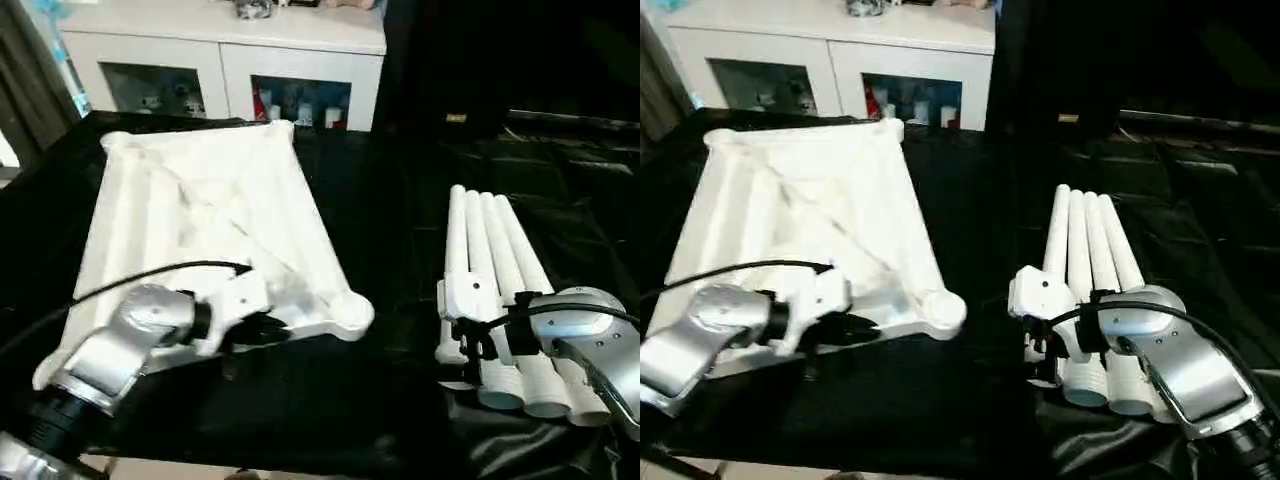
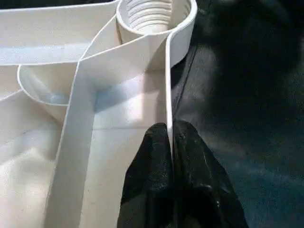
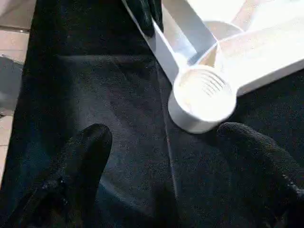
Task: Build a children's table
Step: Move table base, then pick table leg
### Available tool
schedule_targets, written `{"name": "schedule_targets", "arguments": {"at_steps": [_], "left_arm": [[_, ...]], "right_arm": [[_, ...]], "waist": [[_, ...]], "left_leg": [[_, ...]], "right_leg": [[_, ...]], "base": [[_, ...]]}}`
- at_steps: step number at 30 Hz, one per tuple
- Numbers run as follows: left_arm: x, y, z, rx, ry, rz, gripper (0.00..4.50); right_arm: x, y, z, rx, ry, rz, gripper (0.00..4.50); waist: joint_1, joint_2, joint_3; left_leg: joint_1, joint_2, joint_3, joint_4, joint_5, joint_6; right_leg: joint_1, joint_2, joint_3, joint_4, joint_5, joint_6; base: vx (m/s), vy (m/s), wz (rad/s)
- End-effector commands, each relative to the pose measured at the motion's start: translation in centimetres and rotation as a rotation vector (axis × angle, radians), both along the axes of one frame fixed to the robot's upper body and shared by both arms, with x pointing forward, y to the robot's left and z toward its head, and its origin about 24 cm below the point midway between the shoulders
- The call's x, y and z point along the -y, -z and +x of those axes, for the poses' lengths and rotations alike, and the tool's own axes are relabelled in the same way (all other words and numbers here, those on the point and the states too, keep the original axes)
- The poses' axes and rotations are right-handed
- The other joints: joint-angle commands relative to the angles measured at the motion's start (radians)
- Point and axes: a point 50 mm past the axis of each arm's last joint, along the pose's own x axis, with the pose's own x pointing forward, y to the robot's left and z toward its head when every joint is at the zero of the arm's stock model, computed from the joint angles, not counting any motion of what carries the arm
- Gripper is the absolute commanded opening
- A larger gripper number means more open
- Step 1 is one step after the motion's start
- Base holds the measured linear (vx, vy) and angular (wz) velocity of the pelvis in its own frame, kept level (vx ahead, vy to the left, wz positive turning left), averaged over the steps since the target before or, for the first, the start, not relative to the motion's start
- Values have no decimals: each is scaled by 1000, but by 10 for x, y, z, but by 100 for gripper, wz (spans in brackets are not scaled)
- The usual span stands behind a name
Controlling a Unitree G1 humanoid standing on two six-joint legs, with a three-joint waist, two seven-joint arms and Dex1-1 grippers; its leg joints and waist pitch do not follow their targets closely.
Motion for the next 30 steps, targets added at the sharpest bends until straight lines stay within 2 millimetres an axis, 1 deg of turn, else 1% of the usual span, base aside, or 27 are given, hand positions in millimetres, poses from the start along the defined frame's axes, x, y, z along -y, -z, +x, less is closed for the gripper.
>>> {"name": "schedule_targets", "arguments": {"at_steps": [1,4,5,8,9,10,11,12,13,14,15,16,17,18,19,20,21,22,23,24,25,26,27,28,29,30], "left_arm": [[-6,-9,6,53,12,4,3],[-9,-12,9,79,40,-31,3],[-9,-14,11,88,46,-44,3],[-7,-20,15,123,48,-88,3],[-7,-21,15,116,53,-97,3],[-7,-21,15,116,53,-97,3],[-6,-26,13,82,66,-131,47],[-5,-28,13,75,64,-141,47],[-4,-35,11,47,48,-188,59],[-4,-38,11,37,40,-211,60],[-3,-46,9,19,26,-258,69],[-3,-50,7,14,21,-276,94],[-4,-53,6,11,12,-284,94],[-5,-58,4,17,-14,-293,101],[-6,-60,4,25,-33,-297,106],[-6,-61,6,61,-60,-289,115],[-6,-61,6,61,-60,-289,127],[-4,-64,7,100,-105,-285,144],[-4,-64,7,103,-108,-286,144],[-1,-64,8,111,-143,-288,147],[2,-64,6,107,-146,-283,166],[5,-63,4,102,-142,-279,166],[5,-63,4,102,-142,-279,166],[10,-62,1,84,-129,-279,180],[13,-61,-3,69,-113,-285,187],[20,-61,-9,41,-86,-296,194]], "right_arm": [[1,-3,3,22,-7,-8,398],[1,-4,4,30,-4,-4,398],[1,-4,4,35,-3,-4,398],[1,-6,6,56,14,7,398],[1,-7,6,61,21,11,398],[1,-7,6,61,21,11,398],[1,-9,9,77,57,27,398],[1,-10,9,78,62,33,398],[1,-13,11,91,95,58,398],[1,-15,12,103,113,68,398],[1,-21,18,146,172,85,398],[2,-25,23,182,225,90,398],[3,-29,30,221,303,96,398],[5,-34,43,263,454,101,398],[7,-35,48,266,524,99,398],[10,-35,56,225,632,107,398],[10,-35,56,225,632,107,398],[14,-33,64,139,809,134,398],[14,-33,65,131,818,137,398],[14,-29,66,63,901,137,417],[14,-26,65,37,934,113,435],[13,-23,64,15,959,92,435],[13,-23,64,15,959,92,435],[12,-20,63,-16,990,60,438],[11,-18,61,-38,1003,47,444],[8,-15,59,-77,1032,25,448]], "waist": [[4,-3,-56],[6,-3,-55],[6,-2,-54],[8,-2,-54],[9,2,-54],[9,-1,-55],[11,0,-55],[10,-1,-56],[12,0,-57],[12,1,-58],[12,0,-56],[11,-2,-55],[11,-4,-54],[6,-6,-53],[3,-4,-51],[-2,-7,-51],[-5,-5,-50],[-7,-3,-53],[-9,-12,-52],[-6,-8,-55],[-5,-8,-56],[-3,-14,-57],[-2,-12,-57],[-1,-14,-58],[1,-11,-60],[-1,-17,-60]], "left_leg": [[15,73,-29,-81,-133,49],[17,76,-29,-83,-150,42],[17,76,-28,-84,-158,37],[19,79,-28,-85,-166,28],[18,78,-28,-84,-164,26],[18,78,-28,-84,-163,25],[20,79,-26,-84,-159,21],[18,77,-27,-84,-152,21],[21,79,-26,-84,-148,18],[21,79,-26,-83,-145,13],[22,80,-25,-84,-145,12],[20,77,-25,-84,-137,9],[21,76,-23,-85,-133,9],[19,72,-23,-85,-125,3],[22,70,-21,-86,-135,-6],[23,68,-21,-86,-141,-16],[22,66,-21,-86,-144,-18],[23,65,-21,-85,-138,-28],[23,66,-20,-86,-130,-26],[22,66,-22,-85,-113,-28],[23,67,-20,-85,-93,-29],[22,67,-19,-85,-77,-30],[21,66,-19,-85,-68,-30],[21,66,-19,-85,-61,-29],[21,65,-19,-84,-36,-31],[19,65,-19,-83,-20,-33]], "right_leg": [[27,-94,53,-77,-37,-235],[28,-97,53,-79,-57,-237],[28,-97,54,-79,-64,-237],[28,-99,54,-78,-67,-240],[28,-100,55,-77,-66,-240],[28,-98,54,-78,-67,-241],[26,-100,55,-76,-63,-244],[28,-99,54,-74,-57,-246],[26,-99,53,-72,-47,-251],[27,-100,53,-68,-37,-259],[25,-97,52,-69,-26,-269],[26,-95,51,-66,-21,-275],[25,-94,51,-67,-28,-273],[24,-91,51,-65,-47,-268],[21,-89,52,-69,-80,-259],[23,-87,52,-73,-109,-250],[22,-87,54,-73,-119,-247],[23,-86,54,-73,-121,-239],[25,-85,55,-74,-113,-236],[26,-86,54,-70,-97,-231],[24,-84,53,-69,-65,-228],[26,-83,52,-67,-40,-223],[28,-84,53,-64,-28,-220],[28,-84,52,-65,-20,-216],[28,-83,52,-60,13,-213],[31,-82,52,-57,35,-211]], "base": [[0,0,0],[0,0,0],[0,0,0],[0,0,0],[0,0,0],[0,0,0],[0,0,0],[0,0,0],[0,0,0],[0,0,0],[0,0,0],[0,0,0],[0,0,0],[0,0,0],[0,0,0],[0,0,0],[0,0,0],[0,0,0],[0,0,0],[0,0,0],[0,0,0],[0,0,0],[0,0,0],[0,0,0],[0,0,0],[0,0,0]]}}
